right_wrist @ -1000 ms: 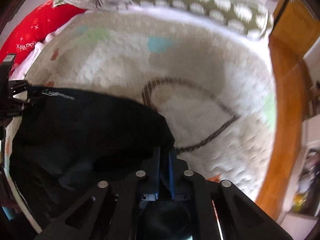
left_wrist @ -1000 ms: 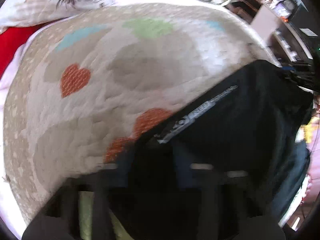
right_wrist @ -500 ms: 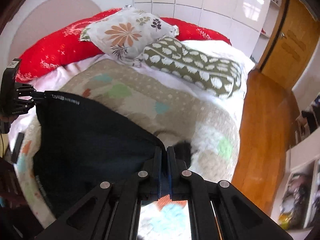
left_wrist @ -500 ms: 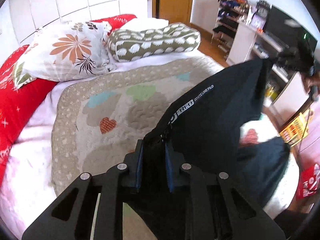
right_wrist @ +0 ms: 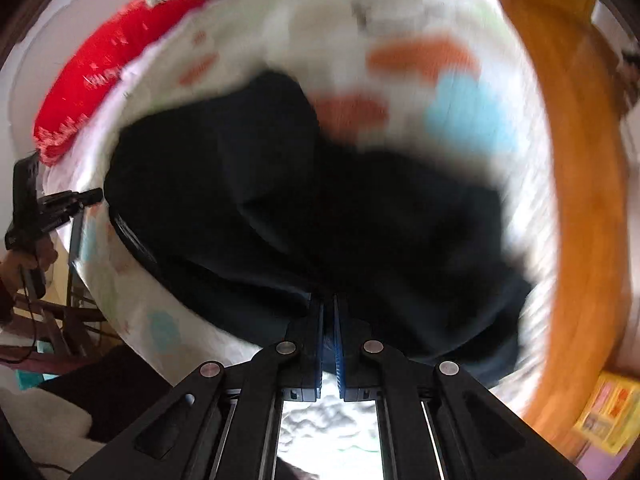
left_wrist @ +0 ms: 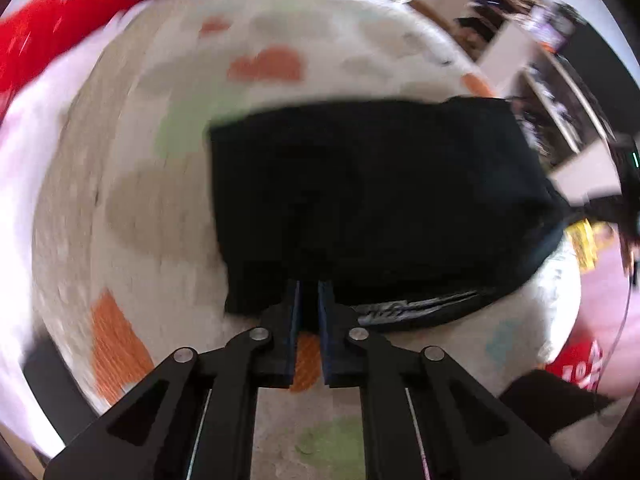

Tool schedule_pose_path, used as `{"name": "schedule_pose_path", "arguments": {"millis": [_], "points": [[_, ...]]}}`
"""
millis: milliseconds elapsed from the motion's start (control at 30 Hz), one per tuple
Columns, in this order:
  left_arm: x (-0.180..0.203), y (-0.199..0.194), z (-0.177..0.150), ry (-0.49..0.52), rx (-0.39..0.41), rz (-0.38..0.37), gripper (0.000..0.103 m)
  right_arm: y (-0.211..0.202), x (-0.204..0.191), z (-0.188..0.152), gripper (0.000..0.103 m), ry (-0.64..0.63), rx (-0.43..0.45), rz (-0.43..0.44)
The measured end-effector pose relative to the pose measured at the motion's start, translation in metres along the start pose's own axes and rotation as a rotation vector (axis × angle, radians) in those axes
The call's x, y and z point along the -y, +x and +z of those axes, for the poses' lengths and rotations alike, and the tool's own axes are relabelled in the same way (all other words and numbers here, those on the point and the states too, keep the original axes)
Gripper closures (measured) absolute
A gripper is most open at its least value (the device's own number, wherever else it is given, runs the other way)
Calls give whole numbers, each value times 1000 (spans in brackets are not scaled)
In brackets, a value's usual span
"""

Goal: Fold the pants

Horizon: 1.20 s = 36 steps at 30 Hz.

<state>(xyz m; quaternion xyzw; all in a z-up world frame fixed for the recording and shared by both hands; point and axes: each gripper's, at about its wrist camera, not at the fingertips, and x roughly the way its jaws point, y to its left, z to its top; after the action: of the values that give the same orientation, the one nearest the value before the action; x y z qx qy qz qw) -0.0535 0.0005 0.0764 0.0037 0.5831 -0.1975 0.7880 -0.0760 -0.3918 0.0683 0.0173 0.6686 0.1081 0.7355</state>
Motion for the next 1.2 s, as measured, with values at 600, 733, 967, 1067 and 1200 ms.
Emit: {"name": "schedule_pose_path", "arguments": {"millis": [600, 733, 967, 1067, 1200], "points": [[-47, -25, 11, -338, 76, 21, 33, -24, -69, 23, 62, -44, 102, 215], [-38, -12, 22, -288, 68, 44, 33, -2, -123, 39, 62, -186, 116, 232], [-35, 5, 35, -275, 42, 86, 33, 35, -184, 49, 62, -351, 122, 163], [-32, 11, 38, -268, 36, 105, 33, 44, -194, 49, 60, -381, 139, 107], [-29, 16, 40, -276, 27, 97, 33, 53, -201, 45, 58, -435, 153, 52]]}}
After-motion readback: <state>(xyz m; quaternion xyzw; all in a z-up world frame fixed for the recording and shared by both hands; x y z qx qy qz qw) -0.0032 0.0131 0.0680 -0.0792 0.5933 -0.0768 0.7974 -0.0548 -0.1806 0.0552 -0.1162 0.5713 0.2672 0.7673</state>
